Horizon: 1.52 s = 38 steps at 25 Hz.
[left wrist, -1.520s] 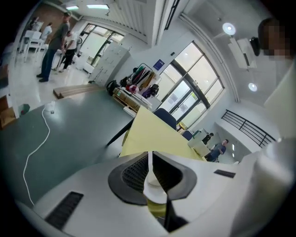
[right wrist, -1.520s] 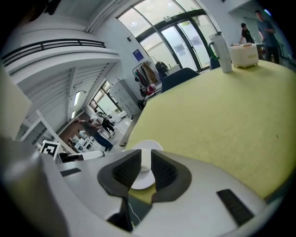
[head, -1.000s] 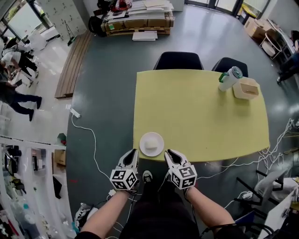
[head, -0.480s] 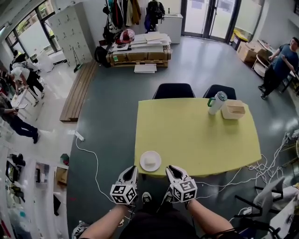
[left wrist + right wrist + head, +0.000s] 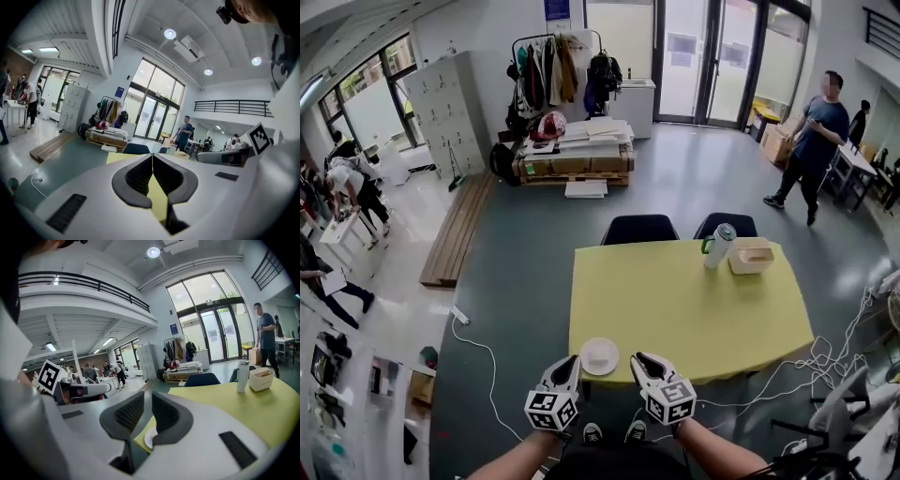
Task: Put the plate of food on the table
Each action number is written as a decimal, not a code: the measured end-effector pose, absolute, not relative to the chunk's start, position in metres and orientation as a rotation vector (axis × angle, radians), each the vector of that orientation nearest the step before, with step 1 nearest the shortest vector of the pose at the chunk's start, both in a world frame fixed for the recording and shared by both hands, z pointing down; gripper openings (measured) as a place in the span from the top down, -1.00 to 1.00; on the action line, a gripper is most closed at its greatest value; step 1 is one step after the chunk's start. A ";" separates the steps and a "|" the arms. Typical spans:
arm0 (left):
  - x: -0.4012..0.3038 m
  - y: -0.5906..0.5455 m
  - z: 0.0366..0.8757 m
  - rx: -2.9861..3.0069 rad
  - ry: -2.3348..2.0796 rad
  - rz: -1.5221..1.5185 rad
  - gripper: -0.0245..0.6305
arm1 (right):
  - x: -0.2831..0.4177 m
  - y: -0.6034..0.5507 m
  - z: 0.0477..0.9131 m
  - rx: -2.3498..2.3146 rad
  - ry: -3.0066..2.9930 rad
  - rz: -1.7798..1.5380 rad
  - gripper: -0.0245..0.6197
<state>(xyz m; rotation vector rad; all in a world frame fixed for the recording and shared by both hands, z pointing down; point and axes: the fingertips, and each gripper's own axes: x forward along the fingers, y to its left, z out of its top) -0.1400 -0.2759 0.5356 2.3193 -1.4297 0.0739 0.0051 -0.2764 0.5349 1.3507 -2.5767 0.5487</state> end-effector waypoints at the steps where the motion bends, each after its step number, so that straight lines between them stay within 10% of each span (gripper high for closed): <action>1: -0.140 -0.274 0.530 2.317 -1.420 0.065 0.89 | 0.004 -0.275 0.528 1.354 -2.581 0.535 0.74; 38: -0.138 -0.261 0.482 2.342 -1.442 -0.043 0.89 | 0.002 -0.268 0.477 1.430 -2.638 0.482 0.82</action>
